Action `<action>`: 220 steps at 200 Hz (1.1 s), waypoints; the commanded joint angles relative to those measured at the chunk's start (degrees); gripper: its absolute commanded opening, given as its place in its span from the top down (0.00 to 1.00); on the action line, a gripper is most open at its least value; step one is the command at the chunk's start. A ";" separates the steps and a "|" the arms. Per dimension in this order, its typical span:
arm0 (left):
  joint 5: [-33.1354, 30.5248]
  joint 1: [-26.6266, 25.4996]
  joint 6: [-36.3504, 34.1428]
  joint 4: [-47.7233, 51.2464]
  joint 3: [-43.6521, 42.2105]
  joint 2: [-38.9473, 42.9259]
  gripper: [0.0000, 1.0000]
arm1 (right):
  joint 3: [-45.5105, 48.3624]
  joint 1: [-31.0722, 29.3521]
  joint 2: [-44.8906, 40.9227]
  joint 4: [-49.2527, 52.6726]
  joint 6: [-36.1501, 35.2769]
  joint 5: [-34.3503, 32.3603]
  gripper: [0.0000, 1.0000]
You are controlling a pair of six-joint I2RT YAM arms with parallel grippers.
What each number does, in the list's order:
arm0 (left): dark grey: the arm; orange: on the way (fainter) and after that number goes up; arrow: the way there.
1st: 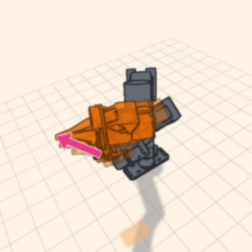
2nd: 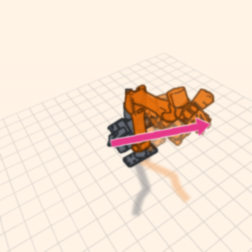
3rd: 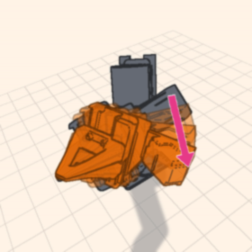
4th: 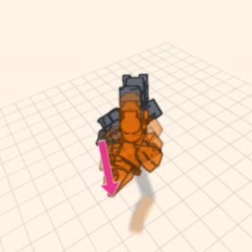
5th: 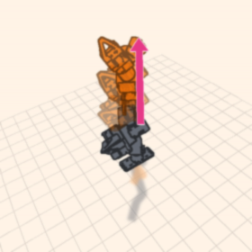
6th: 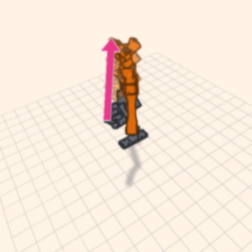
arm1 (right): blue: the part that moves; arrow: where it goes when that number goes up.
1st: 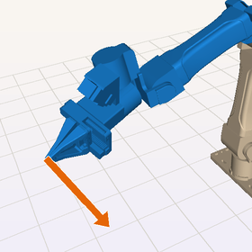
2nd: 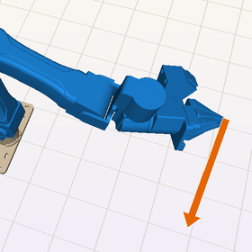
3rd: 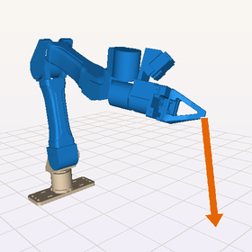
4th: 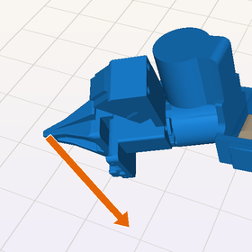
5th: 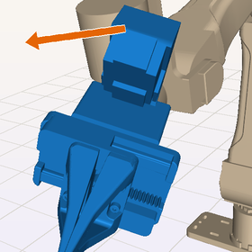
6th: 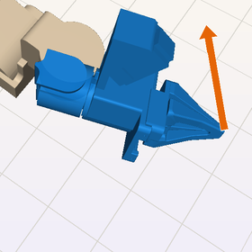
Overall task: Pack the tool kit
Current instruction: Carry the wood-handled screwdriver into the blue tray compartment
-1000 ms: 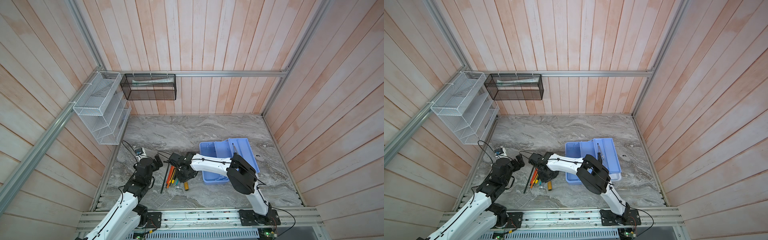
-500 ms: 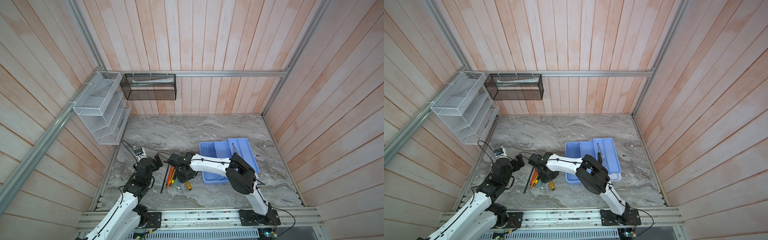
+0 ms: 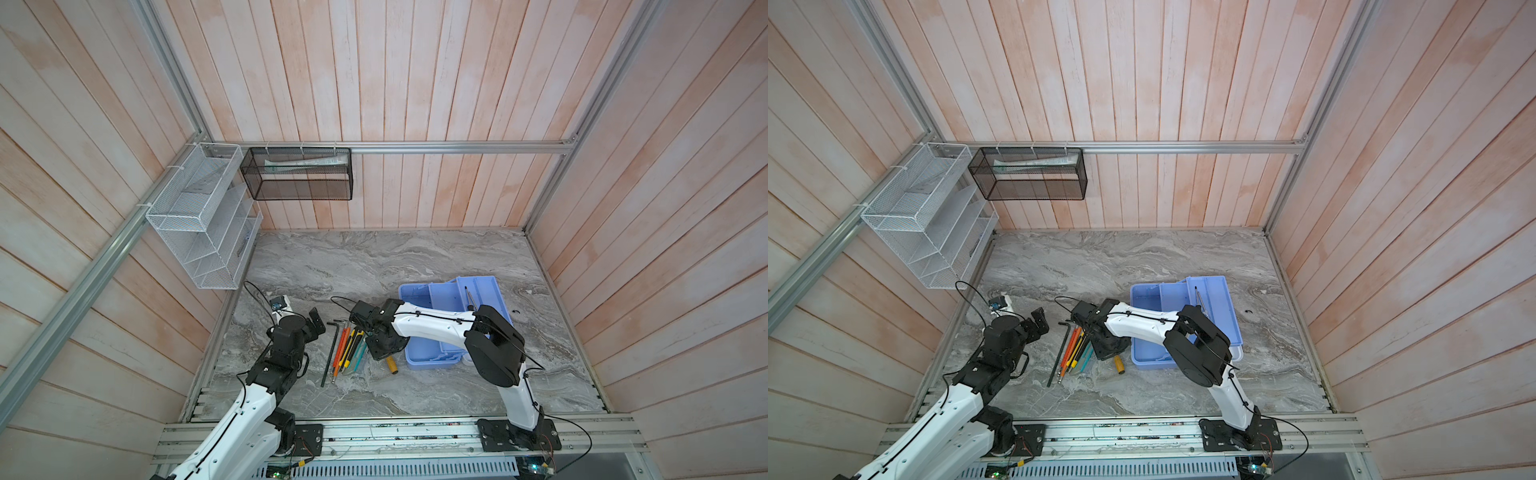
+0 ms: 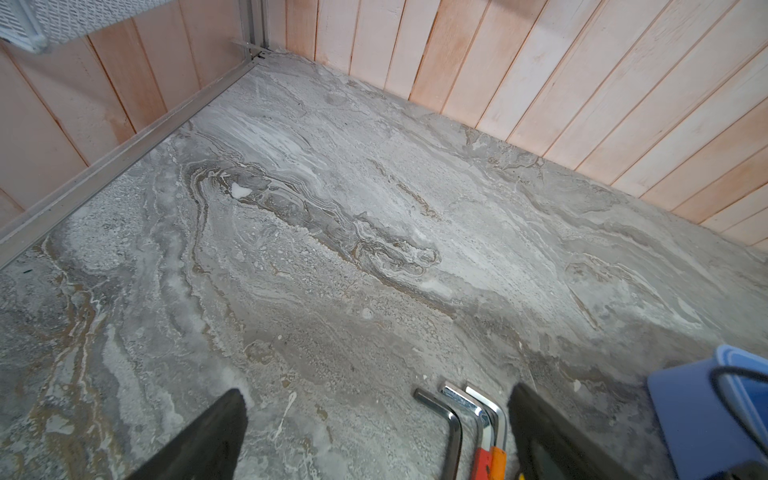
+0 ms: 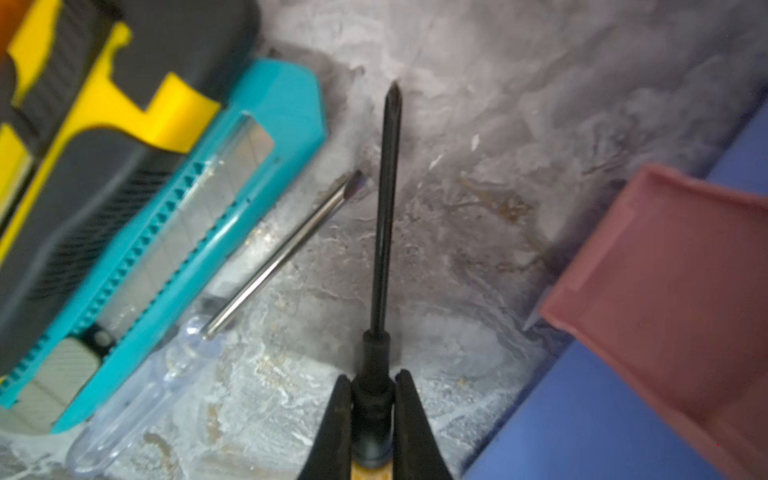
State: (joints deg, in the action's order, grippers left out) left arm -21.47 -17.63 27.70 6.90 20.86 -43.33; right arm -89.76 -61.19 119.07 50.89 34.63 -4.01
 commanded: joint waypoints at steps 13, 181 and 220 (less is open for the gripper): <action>0.03 0.27 0.35 0.29 -0.02 0.09 0.00 | 0.70 1.83 -5.41 -0.44 -1.52 -0.33 0.99; -0.44 0.40 0.69 0.50 0.16 -0.34 0.00 | 9.09 22.95 -31.45 6.84 -10.92 -10.84 1.00; -0.22 0.49 0.61 0.45 0.62 -1.50 0.00 | 12.22 31.72 -36.30 8.65 -14.92 -13.86 1.00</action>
State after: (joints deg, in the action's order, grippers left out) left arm -21.47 -17.52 28.08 6.90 20.86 -44.10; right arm -78.85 -33.43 85.03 56.05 23.03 -13.52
